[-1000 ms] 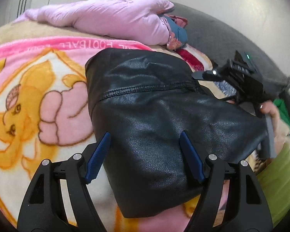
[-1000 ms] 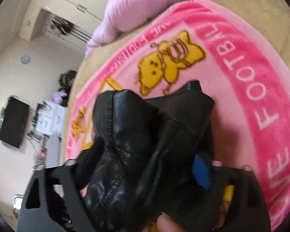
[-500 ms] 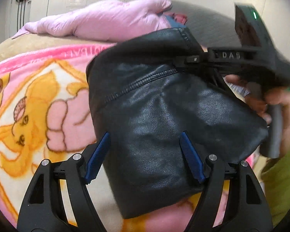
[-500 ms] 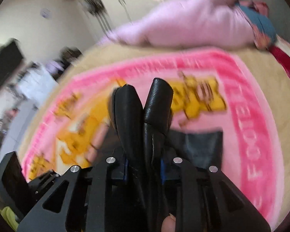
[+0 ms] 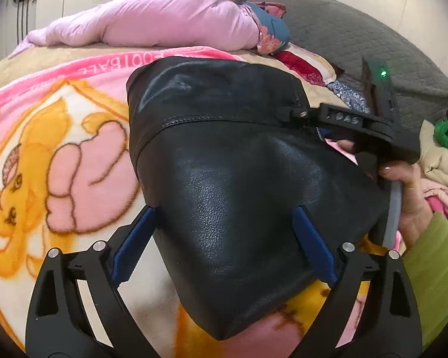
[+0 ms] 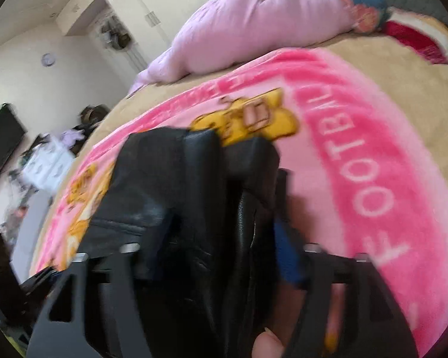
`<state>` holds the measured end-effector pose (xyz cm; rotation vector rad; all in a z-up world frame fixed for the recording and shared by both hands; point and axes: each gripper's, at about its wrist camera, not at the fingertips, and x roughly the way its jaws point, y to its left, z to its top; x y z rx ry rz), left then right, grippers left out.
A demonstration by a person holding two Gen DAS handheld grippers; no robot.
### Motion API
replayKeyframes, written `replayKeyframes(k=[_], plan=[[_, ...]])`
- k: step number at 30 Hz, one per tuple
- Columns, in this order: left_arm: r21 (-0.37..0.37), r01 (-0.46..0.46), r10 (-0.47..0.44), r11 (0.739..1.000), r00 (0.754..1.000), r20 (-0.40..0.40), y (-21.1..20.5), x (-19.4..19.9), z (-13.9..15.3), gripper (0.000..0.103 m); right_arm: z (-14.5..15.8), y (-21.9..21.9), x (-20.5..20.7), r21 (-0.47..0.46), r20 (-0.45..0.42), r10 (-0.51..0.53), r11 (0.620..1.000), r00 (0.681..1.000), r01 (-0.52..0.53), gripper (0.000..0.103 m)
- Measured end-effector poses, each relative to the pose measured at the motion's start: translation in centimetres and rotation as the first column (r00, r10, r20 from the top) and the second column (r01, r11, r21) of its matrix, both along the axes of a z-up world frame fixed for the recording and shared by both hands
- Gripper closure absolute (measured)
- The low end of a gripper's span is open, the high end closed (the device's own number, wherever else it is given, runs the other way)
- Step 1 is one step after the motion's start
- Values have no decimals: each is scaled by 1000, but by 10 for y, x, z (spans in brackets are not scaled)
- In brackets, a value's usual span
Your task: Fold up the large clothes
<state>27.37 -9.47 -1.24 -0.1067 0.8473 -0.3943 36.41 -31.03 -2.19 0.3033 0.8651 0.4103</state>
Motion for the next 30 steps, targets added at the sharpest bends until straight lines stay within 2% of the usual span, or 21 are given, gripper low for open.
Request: replayKeyframes(k=[1, 2, 4, 7, 10, 13, 19, 24, 26, 28, 30], plan=[[-5, -3, 3, 1000, 1000, -3, 0, 0, 0, 16, 5, -6, -5, -22, 14, -42, 999, 999, 43, 19], [-8, -5, 5, 1000, 1000, -4, 0, 0, 0, 16, 8, -11, -10, -7, 14, -61, 998, 998, 61, 19], [-8, -12, 12, 1000, 1000, -4, -1, -1, 0, 16, 11, -28, -23, 102, -3, -118, 988, 993, 118, 18], [-9, -14, 14, 1000, 1000, -2, 0, -1, 0, 16, 12, -42, -41, 176, -57, -163, 970, 985, 170, 16], [-15, -16, 16, 1000, 1000, -2, 1, -1, -1, 16, 20, -41, -61, 198, -67, -149, 967, 987, 160, 13], [-20, -18, 18, 1000, 1000, 1, 2, -2, -1, 16, 21, -31, -83, 279, -80, -98, 953, 992, 117, 11], [-40, -24, 24, 999, 1000, -2, 4, -6, -2, 16, 14, -8, -105, 187, -105, -94, 976, 990, 113, 12], [-70, -25, 25, 997, 1000, -8, 8, -9, -3, 14, 0, -13, -118, 265, -151, -121, 951, 981, 158, 26], [-73, -27, 25, 997, 999, -24, 8, -7, -5, 12, 3, -8, -126, 251, -122, -123, 956, 985, 151, 53], [-73, -30, 28, 997, 999, -35, 7, -6, -5, 12, 11, -2, -130, 232, -76, -101, 966, 992, 116, 74], [-91, -44, 42, 995, 999, -22, 11, -8, -1, 10, 20, 0, -135, 268, -23, -59, 961, 998, 63, 77]])
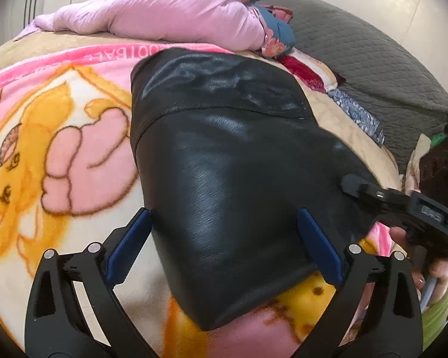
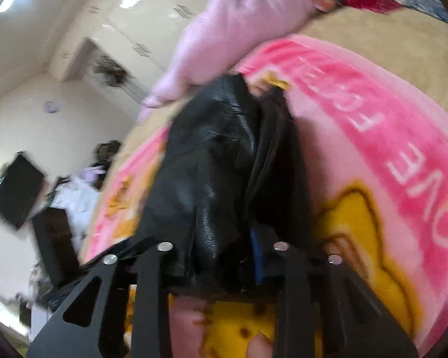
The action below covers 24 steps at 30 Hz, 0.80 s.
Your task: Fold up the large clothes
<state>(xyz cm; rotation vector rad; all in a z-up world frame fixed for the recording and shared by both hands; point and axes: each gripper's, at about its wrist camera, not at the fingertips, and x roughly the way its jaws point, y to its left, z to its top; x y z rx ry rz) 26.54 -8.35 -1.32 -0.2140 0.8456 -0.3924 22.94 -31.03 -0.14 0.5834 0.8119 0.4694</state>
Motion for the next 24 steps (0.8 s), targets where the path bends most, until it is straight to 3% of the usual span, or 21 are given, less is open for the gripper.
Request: replayKeyframes(k=[1, 3, 5, 7, 8, 10, 13, 15, 17, 21, 23, 24], plan=[[-23, -5, 5, 1000, 1000, 12, 3, -1, 3, 10, 5, 1, -5, -15, 40, 14, 1000, 999, -13, 77], [12, -23, 23, 1000, 1000, 18, 2, 1, 3, 10, 1, 4, -5, -102, 39, -4, 995, 999, 8, 74], [44, 0, 1, 999, 1000, -30, -6, 7, -8, 10, -17, 5, 4, -190, -54, -27, 982, 998, 16, 62], [29, 11, -10, 1000, 999, -51, -9, 9, -17, 9, -23, -2, 7, -203, -98, -74, 978, 992, 53, 40], [31, 5, -4, 1000, 999, -38, -10, 7, -17, 9, -20, -3, 5, -197, -95, -83, 978, 992, 63, 40], [31, -1, 2, 1000, 1000, -26, -10, 5, -18, 9, -6, 0, -1, -222, -62, -106, 971, 992, 90, 40], [23, 5, -4, 1000, 999, -35, -8, 6, -17, 9, 25, 1, 1, -284, 64, -186, 938, 980, 197, 32], [22, 8, -7, 1000, 999, -38, -8, 7, -17, 9, 38, 2, 15, -261, 82, -177, 946, 981, 192, 34], [22, 8, -7, 1000, 999, -36, -8, 6, -17, 9, 43, 12, 38, -265, 44, -141, 953, 989, 147, 53], [28, 13, -12, 1000, 999, -31, -8, 5, -15, 9, 41, 39, 97, -451, -21, -192, 878, 981, 162, 53], [32, 12, -12, 999, 1000, -6, -8, 3, -8, 9, 24, 45, 119, -476, -106, -189, 872, 976, 117, 52], [39, 17, -18, 999, 1000, 11, -8, 1, -4, 9, 13, 48, 129, -456, -175, -147, 889, 973, 52, 69]])
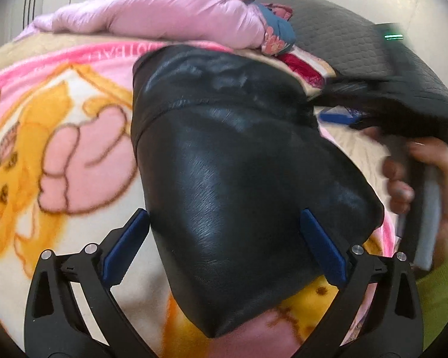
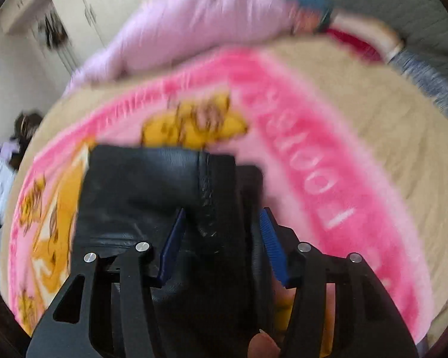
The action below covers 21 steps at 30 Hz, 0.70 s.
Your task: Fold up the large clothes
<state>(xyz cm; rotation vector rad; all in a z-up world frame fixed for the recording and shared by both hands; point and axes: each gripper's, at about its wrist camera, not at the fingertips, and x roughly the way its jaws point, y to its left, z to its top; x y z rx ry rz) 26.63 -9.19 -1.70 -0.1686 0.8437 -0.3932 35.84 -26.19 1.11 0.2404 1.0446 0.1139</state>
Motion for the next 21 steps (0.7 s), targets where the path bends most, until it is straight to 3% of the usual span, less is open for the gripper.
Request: replayKeyframes(k=[1, 3, 6, 9, 11, 15, 18, 19, 20, 21], plan=[[10, 7, -7, 1000, 1000, 25, -1, -1, 6, 9, -6, 2, 5, 22, -21, 29, 999, 999, -28, 80], [55, 8, -10, 998, 999, 42, -6, 3, 12, 9, 4, 11, 1, 17, 35, 94, 995, 995, -94, 91], [62, 1, -3, 998, 1000, 28, -9, 8, 9, 9, 39, 1, -14, 133, 181, 128, 979, 975, -153, 93], [71, 22, -26, 997, 998, 57, -18, 2, 10, 9, 53, -21, -16, 255, 258, 118, 949, 959, -186, 93], [71, 43, -47, 997, 998, 53, -22, 2, 9, 9, 46, -33, -7, 271, 240, 83, 951, 967, -149, 93], [78, 64, -67, 995, 997, 44, -27, 4, 4, 9, 3, -55, 11, 307, 123, -4, 951, 992, -34, 92], [80, 73, -77, 994, 996, 46, -27, 4, 1, 9, -19, -60, 9, 302, 101, -37, 953, 994, 5, 86], [79, 74, -77, 994, 996, 45, -27, 3, 0, 9, -21, -60, 6, 298, 96, -49, 954, 994, 18, 76], [77, 73, -77, 994, 996, 44, -26, 4, 0, 9, -24, -61, 3, 285, 76, -66, 958, 995, 42, 56], [71, 73, -76, 995, 996, 42, -25, 3, 1, 9, -28, -63, 3, 282, 51, -80, 957, 996, 62, 49]])
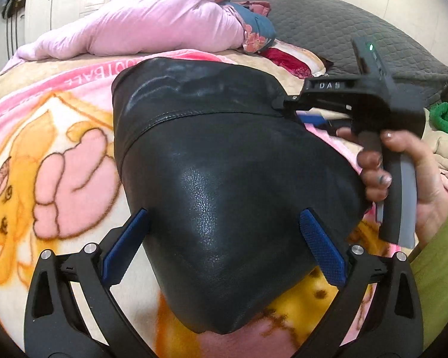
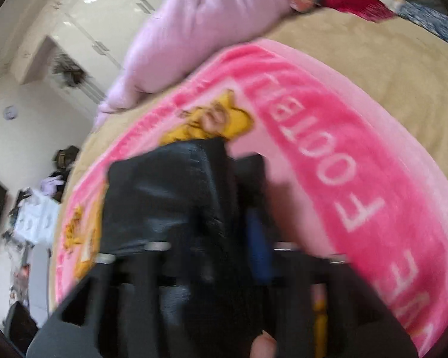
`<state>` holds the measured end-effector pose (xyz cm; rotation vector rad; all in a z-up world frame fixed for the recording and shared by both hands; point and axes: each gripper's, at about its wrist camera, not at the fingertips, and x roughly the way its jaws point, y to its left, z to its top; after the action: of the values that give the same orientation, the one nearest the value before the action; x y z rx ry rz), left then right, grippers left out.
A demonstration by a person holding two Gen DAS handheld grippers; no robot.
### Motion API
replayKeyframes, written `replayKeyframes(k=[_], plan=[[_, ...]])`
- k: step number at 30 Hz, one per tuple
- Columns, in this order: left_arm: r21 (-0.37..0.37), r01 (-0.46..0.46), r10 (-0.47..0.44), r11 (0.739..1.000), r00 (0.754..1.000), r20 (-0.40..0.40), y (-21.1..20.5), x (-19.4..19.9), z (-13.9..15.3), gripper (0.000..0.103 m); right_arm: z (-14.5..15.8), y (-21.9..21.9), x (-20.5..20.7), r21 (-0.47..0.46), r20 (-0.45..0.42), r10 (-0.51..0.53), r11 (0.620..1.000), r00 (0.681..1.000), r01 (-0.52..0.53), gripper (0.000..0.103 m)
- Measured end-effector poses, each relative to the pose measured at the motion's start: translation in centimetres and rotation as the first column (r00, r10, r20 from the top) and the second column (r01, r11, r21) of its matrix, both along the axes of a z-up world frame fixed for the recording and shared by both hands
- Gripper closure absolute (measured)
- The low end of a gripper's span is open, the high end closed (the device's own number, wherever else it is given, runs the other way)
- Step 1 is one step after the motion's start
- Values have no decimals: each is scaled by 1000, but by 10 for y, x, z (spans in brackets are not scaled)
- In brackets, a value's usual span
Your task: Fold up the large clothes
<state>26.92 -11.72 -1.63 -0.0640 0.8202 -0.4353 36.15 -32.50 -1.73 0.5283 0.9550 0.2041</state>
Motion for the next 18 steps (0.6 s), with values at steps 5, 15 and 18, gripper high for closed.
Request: replayKeyframes(k=[5, 15, 18], plan=[[-41, -16, 15, 999, 1000, -18, 8, 1, 0, 9, -7, -6, -21, 15, -59, 18, 1000, 998, -17, 22], [-96, -56, 51, 994, 997, -53, 26, 1, 2, 9, 1, 22, -61, 18, 25, 67, 998, 997, -68, 67], [-90, -58, 53, 994, 997, -51, 28, -1, 4, 9, 6, 25, -63, -49, 40, 43, 998, 998, -41, 60]])
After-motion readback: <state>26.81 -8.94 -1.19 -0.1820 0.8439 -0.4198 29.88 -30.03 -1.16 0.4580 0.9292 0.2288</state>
